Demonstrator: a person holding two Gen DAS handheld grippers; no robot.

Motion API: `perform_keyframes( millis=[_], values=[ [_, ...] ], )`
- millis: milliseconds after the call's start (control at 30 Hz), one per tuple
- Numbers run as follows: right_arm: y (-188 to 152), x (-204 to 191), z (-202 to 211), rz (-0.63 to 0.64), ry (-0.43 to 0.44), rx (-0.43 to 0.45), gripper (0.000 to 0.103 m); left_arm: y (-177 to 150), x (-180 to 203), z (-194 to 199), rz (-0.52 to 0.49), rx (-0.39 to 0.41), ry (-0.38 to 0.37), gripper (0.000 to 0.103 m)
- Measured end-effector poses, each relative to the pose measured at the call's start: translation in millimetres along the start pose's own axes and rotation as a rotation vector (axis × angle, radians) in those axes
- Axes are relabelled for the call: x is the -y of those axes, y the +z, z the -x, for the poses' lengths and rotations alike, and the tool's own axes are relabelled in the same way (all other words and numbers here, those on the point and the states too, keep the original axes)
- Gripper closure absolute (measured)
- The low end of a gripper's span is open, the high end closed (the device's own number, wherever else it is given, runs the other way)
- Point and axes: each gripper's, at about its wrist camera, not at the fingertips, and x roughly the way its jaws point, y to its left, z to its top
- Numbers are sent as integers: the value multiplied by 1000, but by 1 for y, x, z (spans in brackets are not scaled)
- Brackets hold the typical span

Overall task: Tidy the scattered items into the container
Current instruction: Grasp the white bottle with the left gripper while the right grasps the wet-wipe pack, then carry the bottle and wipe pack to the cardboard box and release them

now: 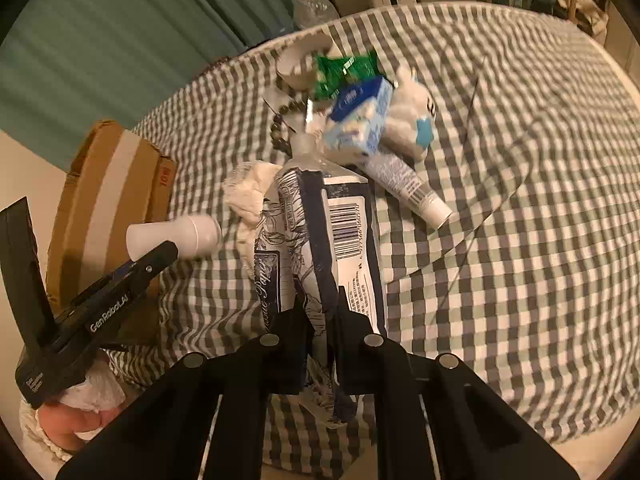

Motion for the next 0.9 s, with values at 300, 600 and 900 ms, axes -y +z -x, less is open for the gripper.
perform_keyframes(
  millis=[300,600,900],
  values=[
    [-14,-27,37,52,14,62,94,-5,6,41,5,53,-80,75],
    [-21,-64,59,123,14,102,94,4,-10,96,11,162,-97,91],
    [-17,-92,62,174,47,113,94,7,-25,104,-34,169,-92,89]
  ],
)
